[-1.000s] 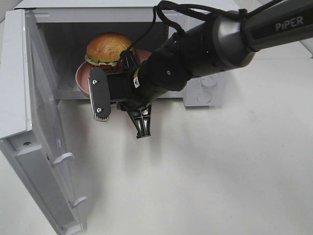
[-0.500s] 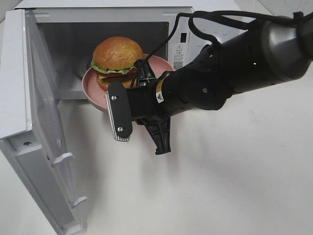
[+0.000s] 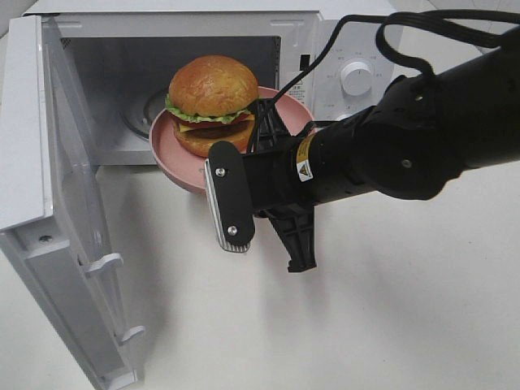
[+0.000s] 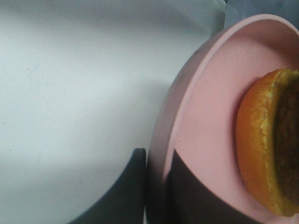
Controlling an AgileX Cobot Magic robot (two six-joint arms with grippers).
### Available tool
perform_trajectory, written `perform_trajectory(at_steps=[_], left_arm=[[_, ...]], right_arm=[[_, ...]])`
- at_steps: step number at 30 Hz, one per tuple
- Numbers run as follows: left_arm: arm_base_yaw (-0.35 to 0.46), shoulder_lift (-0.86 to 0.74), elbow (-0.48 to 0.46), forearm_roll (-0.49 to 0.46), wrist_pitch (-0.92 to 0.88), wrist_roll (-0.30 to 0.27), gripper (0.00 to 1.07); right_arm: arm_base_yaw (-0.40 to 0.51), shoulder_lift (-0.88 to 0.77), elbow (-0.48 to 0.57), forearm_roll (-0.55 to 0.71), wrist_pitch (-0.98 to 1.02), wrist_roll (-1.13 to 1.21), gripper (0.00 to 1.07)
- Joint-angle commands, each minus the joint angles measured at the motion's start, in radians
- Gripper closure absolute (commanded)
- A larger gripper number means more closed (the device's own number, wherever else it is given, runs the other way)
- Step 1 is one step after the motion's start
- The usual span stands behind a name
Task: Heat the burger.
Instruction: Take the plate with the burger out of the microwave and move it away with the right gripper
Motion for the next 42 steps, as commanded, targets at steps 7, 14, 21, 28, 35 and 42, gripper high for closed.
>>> perform_trajectory(at_steps=[7, 14, 21, 28, 35, 42], left_arm=[[0.003, -0.021, 0.001, -0.007, 0.0, 0.001, 0.09], [0.003, -0.021, 0.001, -0.007, 0.0, 0.001, 0.09], [0.003, -0.021, 0.001, -0.007, 0.0, 0.001, 0.09], [0.003, -0.021, 0.001, -0.007, 0.0, 0.001, 0.09], [0.003, -0.021, 0.001, -0.007, 0.0, 0.001, 0.09], [0.003, -0.021, 0.001, -0.007, 0.0, 0.001, 0.09]], right_arm=[[0.023, -0.154, 0.127, -0.05, -0.081, -0.007, 1.07], [0.023, -0.269, 0.232, -0.035, -0.078, 0.024, 1.07], [0.023, -0.38, 0.316, -0.035, -0.022, 0.027, 1.07], [0.023, -0.51, 0.395, -0.027, 0.003, 0.027, 1.07], [0.023, -0.641, 0.444, -0.028, 0.127, 0.089, 1.07], [0.023, -0.743, 0.505, -0.039, 0.205, 0.142, 1.07]])
